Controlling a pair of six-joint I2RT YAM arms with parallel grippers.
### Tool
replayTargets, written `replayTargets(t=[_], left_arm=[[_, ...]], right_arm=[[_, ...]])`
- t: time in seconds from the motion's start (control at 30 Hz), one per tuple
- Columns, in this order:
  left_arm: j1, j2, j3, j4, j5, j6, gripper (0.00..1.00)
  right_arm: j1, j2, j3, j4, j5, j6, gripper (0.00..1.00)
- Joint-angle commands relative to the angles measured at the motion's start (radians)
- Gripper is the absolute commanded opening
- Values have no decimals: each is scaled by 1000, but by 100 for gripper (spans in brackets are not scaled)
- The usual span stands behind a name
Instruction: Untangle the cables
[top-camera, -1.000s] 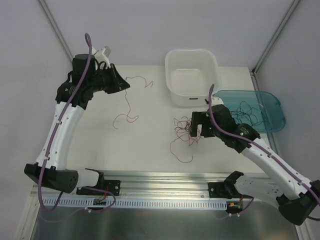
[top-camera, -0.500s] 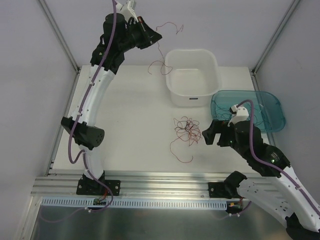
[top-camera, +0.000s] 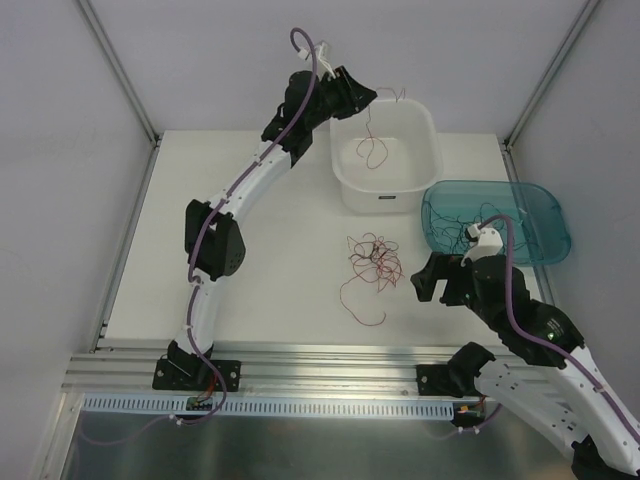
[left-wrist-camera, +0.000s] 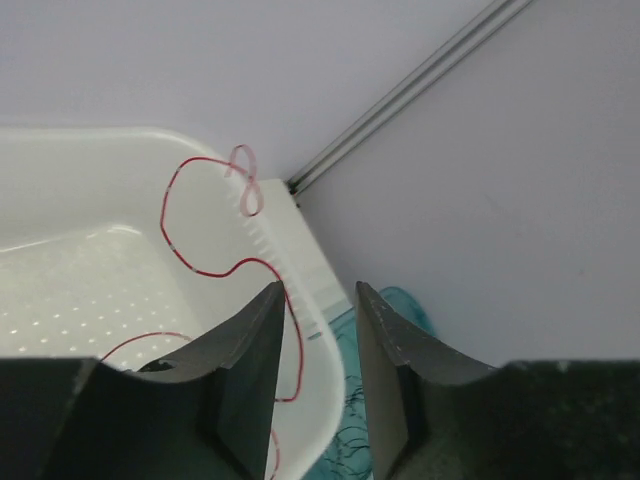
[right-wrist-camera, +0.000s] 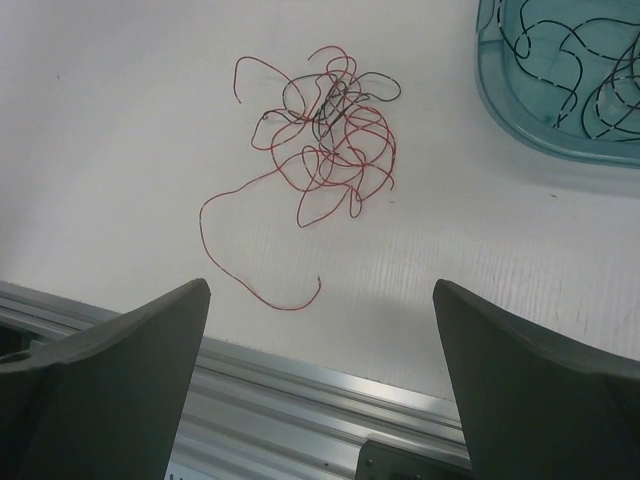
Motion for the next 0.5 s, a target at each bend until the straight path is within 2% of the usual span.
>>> replayTargets(t=[0.0,0.07,0.17,0.2,0.23,0.3,0.33,0.47], left_arm=[[-2,31,-34,142,-37,20,36],[-3,9,-118,142,-55,51,43],[-3,-84,-253,142,-78,88,69],[-2,-141,-287,139,-84,113,82],[-3,-170,-347,128,-85,127,87],[-3,-263,-413,96,-66,169,94],[-8,-299,-492,90,-62,181,98],[-37,-507,-707,21,-49,262,99]], right_arm=[[5,-15,-8,-22,5,16,100],[3,-14,-4,-29,8,12,100],[5,-2,3,-27,14,1,99],[3,18,9,-24,11,-1,100],[5,27,11,-23,6,-7,99],[5,69,20,-10,-17,-11,99],[3,87,20,-6,-32,-11,100],[3,170,16,34,-72,16,100]])
